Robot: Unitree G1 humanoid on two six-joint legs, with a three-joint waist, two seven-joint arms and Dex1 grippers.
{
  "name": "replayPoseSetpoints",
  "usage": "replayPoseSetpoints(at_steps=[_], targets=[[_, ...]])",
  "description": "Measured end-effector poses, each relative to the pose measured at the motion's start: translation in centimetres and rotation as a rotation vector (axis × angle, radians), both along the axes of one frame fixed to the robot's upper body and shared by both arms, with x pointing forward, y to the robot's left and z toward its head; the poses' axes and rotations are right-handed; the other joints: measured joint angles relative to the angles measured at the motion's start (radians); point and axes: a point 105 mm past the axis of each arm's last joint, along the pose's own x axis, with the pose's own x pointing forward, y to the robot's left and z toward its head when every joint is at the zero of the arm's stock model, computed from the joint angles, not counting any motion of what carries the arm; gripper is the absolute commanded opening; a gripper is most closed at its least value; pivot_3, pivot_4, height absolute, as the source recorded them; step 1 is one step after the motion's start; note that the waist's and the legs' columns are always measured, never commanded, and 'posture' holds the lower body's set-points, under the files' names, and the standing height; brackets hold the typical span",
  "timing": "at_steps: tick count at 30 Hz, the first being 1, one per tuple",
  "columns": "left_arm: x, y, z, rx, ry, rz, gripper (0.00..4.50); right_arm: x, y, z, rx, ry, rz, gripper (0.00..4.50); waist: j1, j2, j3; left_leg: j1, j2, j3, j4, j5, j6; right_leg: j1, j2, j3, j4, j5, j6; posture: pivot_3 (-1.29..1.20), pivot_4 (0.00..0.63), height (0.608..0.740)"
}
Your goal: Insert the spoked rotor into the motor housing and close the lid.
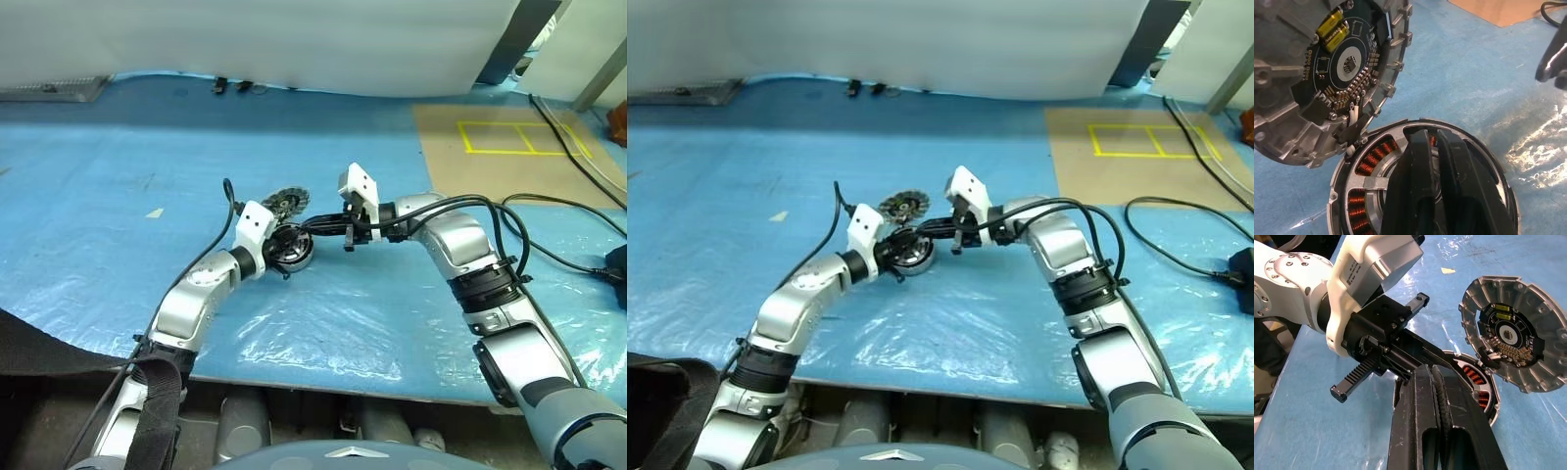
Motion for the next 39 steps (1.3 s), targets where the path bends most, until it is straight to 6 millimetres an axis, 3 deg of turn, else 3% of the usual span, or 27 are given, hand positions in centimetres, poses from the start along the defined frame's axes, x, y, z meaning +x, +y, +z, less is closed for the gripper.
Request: replayPoseSetpoints(at_steps=[6, 12, 18, 25, 32, 39], targets=[[-1.2, -2.4, -0.9, 0.000, 0.045, -0.142, 0.32, -0.2, -0.1, 0.3, -0.007, -0.011, 0.014, 0.00, 0.000, 0.000, 0.000, -0.002, 0.000, 0.000, 0.000, 0.000, 0.000, -0.002, 0.000, 0.000, 0.000, 0.000, 0.000, 0.00, 0.150, 0.740], [-0.5, -2.7, -0.8, 0.056, 0.030, -0.167, 0.32, -0.3, 0.0, 0.5, -0.010, -0.014, 0.011, 0.00, 0.000, 0.000, 0.000, -0.001, 0.000, 0.000, 0.000, 0.000, 0.000, -0.001, 0.000, 0.000, 0.000, 0.000, 0.000, 0.00, 0.150, 0.740], [0.4, -3.0, 0.0, -0.079, 0.022, -0.106, 0.32, -0.3, -0.1, 0.8, -0.015, -0.029, -0.004, 0.00, -0.001, 0.000, 0.000, -0.003, 0.000, 0.000, 0.000, 0.000, 0.000, -0.002, 0.000, 0.000, 0.000, 0.000, 0.000, 0.00, 0.150, 0.740], [0.0, -1.4, 1.8, -0.164, -0.024, -0.081, 0.32, -0.7, 0.2, 1.0, 0.021, -0.011, -0.037, 0.00, -0.007, 0.000, 0.000, -0.003, 0.001, 0.000, -0.001, 0.000, 0.000, -0.004, 0.003, 0.000, -0.001, 0.000, 0.000, 0.00, 0.150, 0.740], [-0.3, 1.3, -0.4, -0.015, -0.005, -0.010, 0.32, -0.4, 0.6, 1.2, 0.046, -0.017, -0.043, 0.00, -0.003, 0.000, 0.000, -0.003, 0.001, 0.000, -0.001, 0.000, 0.000, -0.003, 0.001, 0.000, -0.001, 0.000, 0.000, 0.00, 0.150, 0.740], [-0.3, 0.3, -0.3, 0.001, -0.046, -0.016, 0.32, -0.2, 0.6, 1.4, 0.058, -0.044, -0.050, 0.00, -0.003, 0.000, 0.000, -0.003, 0.001, 0.000, -0.001, 0.000, 0.000, -0.003, 0.001, 0.000, -0.001, 0.000, 0.001, 0.00, 0.150, 0.740]])
